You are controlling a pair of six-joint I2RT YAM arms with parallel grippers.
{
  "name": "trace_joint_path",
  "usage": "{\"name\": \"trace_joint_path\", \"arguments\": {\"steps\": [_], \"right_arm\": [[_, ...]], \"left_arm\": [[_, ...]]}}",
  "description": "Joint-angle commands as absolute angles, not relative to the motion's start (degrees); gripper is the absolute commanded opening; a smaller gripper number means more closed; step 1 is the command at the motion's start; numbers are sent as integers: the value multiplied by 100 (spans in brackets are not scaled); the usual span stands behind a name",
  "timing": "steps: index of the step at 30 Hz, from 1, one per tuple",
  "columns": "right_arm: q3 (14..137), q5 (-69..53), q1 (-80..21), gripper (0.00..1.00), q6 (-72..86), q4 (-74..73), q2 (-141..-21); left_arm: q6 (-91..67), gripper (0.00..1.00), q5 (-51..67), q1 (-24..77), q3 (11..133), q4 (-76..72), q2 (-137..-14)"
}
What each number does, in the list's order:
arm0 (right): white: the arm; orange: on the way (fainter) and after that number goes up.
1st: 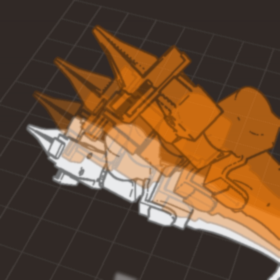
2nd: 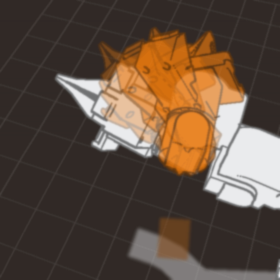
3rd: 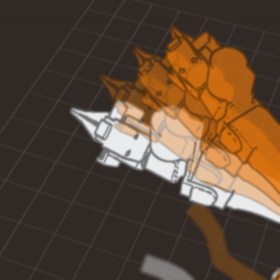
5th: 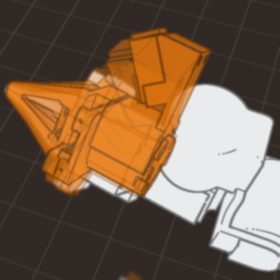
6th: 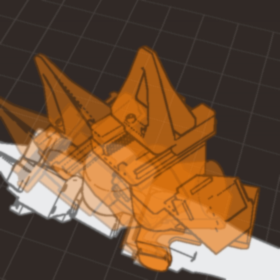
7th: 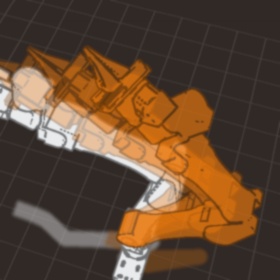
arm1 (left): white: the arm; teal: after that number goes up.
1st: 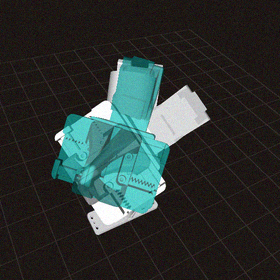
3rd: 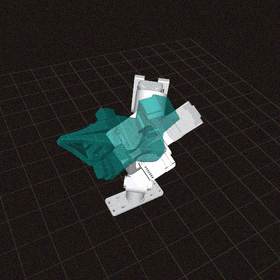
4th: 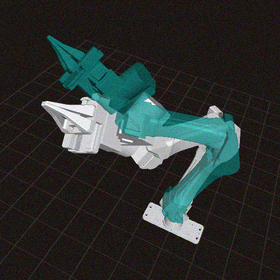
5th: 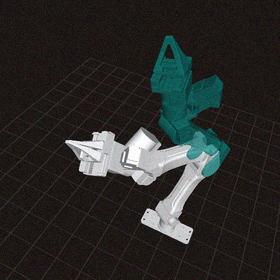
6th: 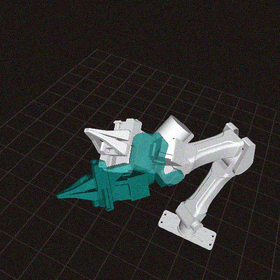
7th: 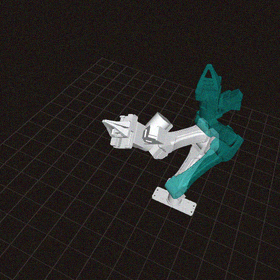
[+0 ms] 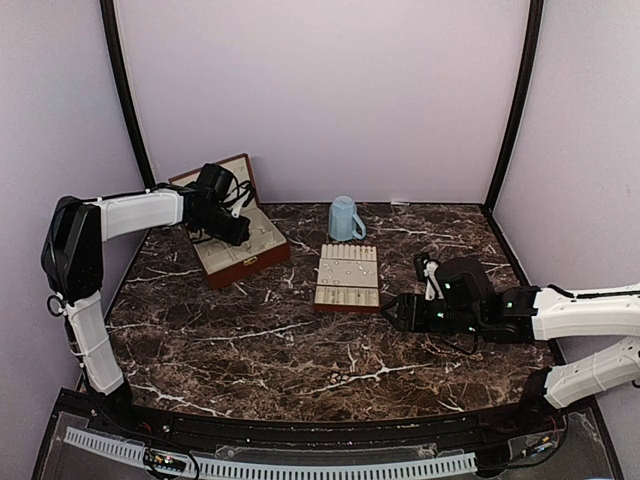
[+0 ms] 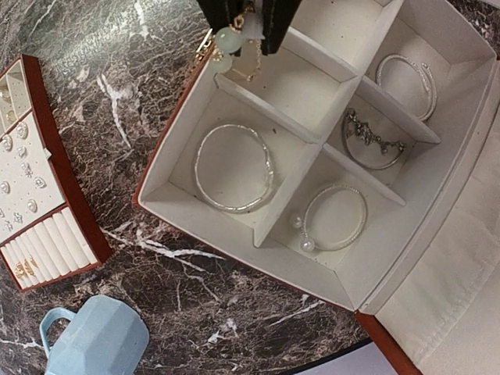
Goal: Organize the mixed jewelry
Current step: Place the bangle in the larger divider.
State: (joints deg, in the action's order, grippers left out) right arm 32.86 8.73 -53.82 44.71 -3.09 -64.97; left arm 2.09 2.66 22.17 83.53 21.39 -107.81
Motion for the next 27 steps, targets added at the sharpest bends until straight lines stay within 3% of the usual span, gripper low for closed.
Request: {"name": "trace_joint_path", "arguments": {"steps": [1,27], "right_arm": [[3235,860,-5351,66,4523,-113,-6434],[3239,800,-5353,66,4620,-127,-6563]], "left_arm": [[254,10,80,2147,8543,2488,-10763],[416,9,-163,1951,8720,2498,-11176]]}}
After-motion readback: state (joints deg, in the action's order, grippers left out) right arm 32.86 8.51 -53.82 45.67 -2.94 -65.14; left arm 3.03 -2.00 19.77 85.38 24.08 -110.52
